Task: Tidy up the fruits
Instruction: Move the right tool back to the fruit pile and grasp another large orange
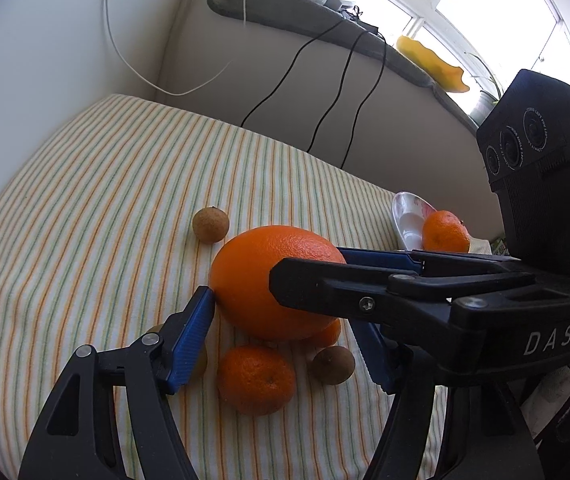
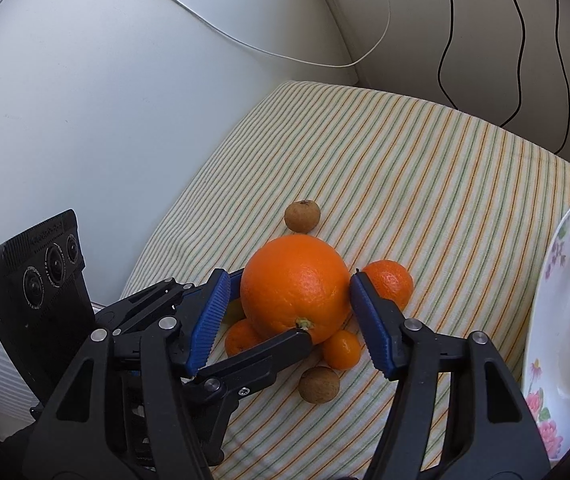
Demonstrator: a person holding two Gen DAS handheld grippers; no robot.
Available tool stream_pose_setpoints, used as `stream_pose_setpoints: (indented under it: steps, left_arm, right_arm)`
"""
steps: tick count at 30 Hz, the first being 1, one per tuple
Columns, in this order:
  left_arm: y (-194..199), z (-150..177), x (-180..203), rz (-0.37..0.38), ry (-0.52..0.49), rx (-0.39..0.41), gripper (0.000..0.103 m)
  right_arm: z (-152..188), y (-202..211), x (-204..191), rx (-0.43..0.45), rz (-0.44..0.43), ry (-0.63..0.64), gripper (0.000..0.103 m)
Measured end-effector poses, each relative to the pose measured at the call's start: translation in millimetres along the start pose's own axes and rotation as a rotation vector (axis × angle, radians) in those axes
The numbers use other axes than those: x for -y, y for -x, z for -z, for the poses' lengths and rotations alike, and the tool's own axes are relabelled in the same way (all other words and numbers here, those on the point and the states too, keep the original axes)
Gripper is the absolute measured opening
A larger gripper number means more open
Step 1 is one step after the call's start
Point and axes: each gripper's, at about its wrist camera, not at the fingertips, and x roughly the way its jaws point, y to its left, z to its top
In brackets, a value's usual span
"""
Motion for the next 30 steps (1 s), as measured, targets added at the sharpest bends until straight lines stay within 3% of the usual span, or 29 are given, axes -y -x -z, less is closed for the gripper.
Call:
stream_pose_setpoints:
  steps: [12,16,23,30]
  left_arm:
    - [0,1,0,-0.003,-0.028,0.004,0.069]
    - [-3,-4,1,-0.035,-0.042,-0.013,0.08]
    - [-8,-8,0,0.004,-0.044,-0.02,0.075]
    - [-5,-6,2,-0.023,-0.043,0.006,0.074]
  right_arm:
    - [4,-1,5,-0.001,0.0,-0.003,0.06]
    - [3,2,-1,-0.008,0.007,0.004,0.06]
    - [0,3,3,-0.008,-0.006,-0.02,0.06]
    - [3,6,-1,-0.002,0.002,-0.012,0.059]
